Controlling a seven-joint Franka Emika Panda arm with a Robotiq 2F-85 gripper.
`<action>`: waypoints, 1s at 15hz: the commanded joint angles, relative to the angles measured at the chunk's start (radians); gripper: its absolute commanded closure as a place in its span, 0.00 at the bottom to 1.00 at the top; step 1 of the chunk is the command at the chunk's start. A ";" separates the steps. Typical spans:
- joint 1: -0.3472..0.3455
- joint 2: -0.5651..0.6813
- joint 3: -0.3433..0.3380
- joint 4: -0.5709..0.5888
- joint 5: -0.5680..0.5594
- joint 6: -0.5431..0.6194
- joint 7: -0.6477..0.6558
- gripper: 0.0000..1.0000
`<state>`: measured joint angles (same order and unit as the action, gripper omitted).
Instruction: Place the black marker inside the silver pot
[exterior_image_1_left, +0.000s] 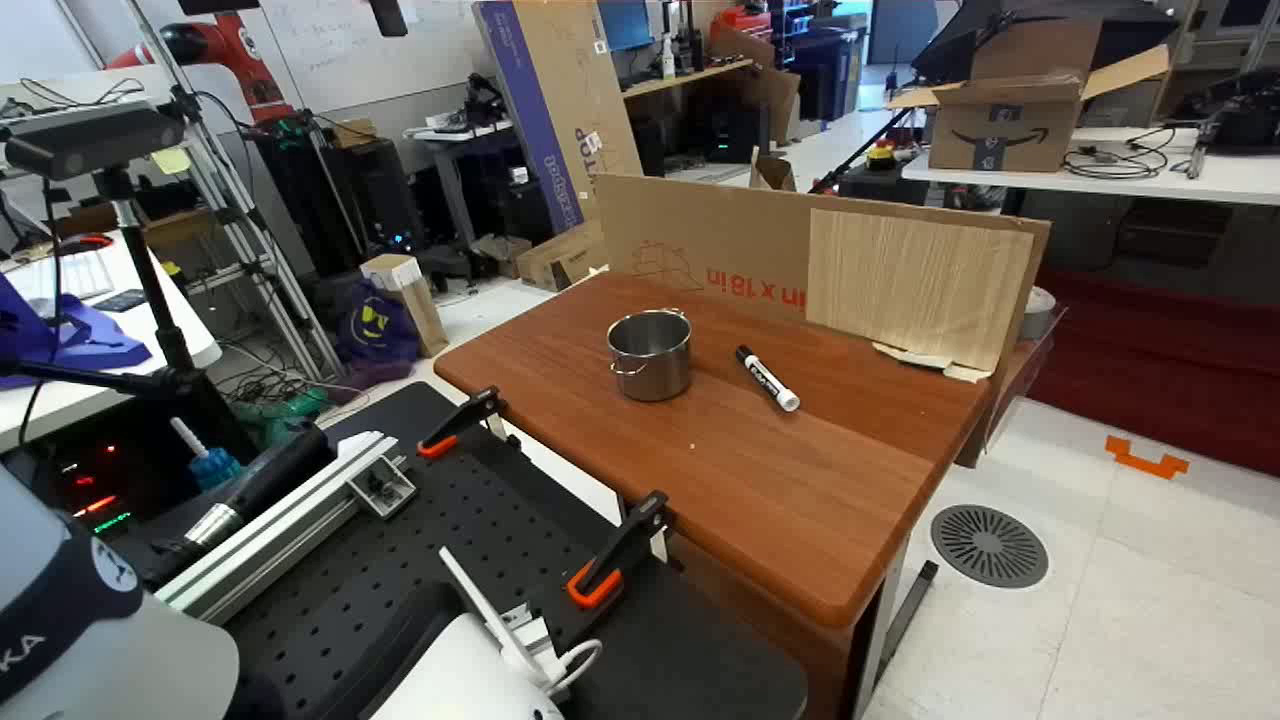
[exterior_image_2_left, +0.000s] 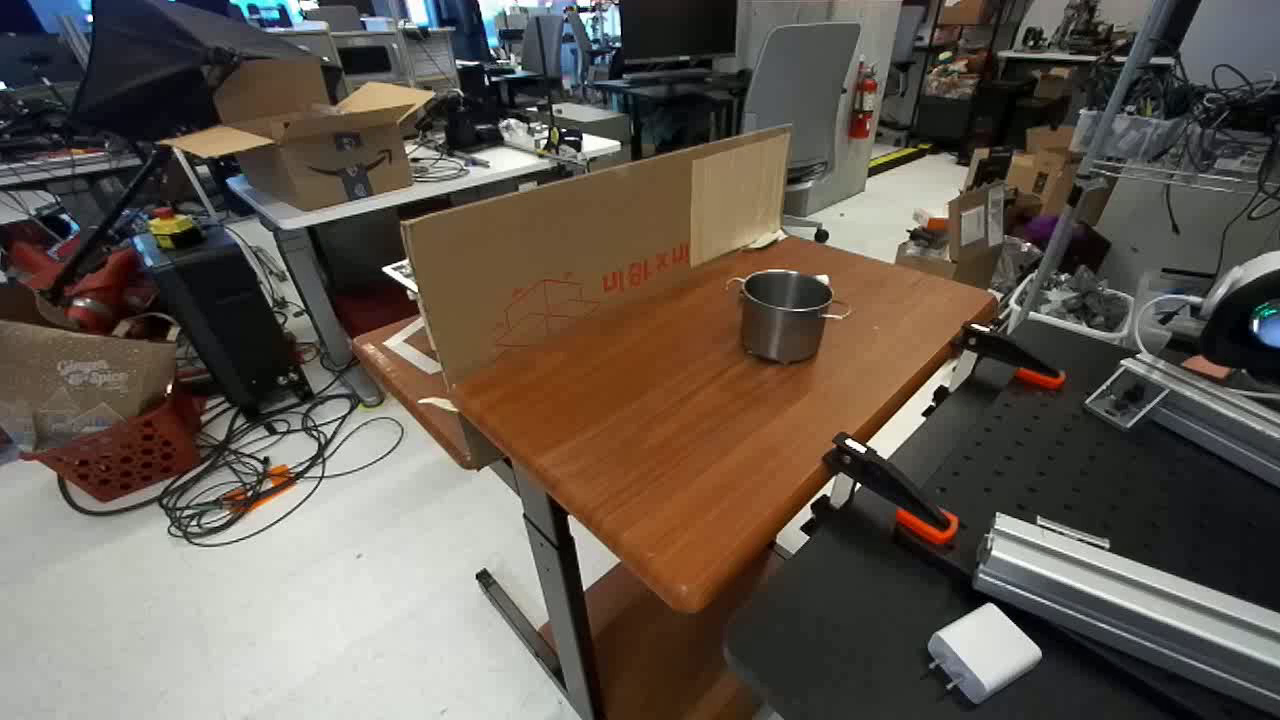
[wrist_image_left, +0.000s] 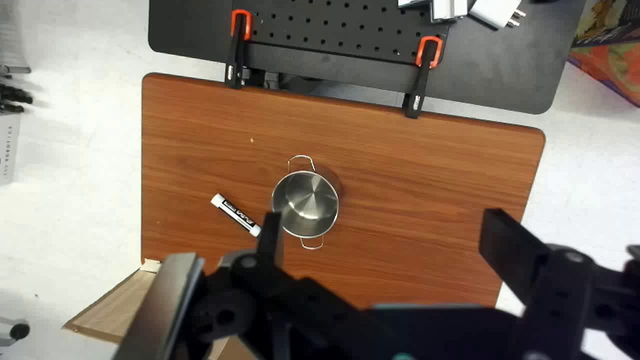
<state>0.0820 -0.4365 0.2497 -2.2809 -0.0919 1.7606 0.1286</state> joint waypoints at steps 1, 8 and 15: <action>0.024 0.003 -0.020 0.003 -0.008 -0.003 0.008 0.00; 0.024 0.003 -0.020 0.004 -0.008 -0.003 0.008 0.00; 0.022 0.063 -0.063 0.039 -0.028 0.049 -0.118 0.00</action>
<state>0.0849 -0.4245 0.2267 -2.2762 -0.0961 1.7822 0.0832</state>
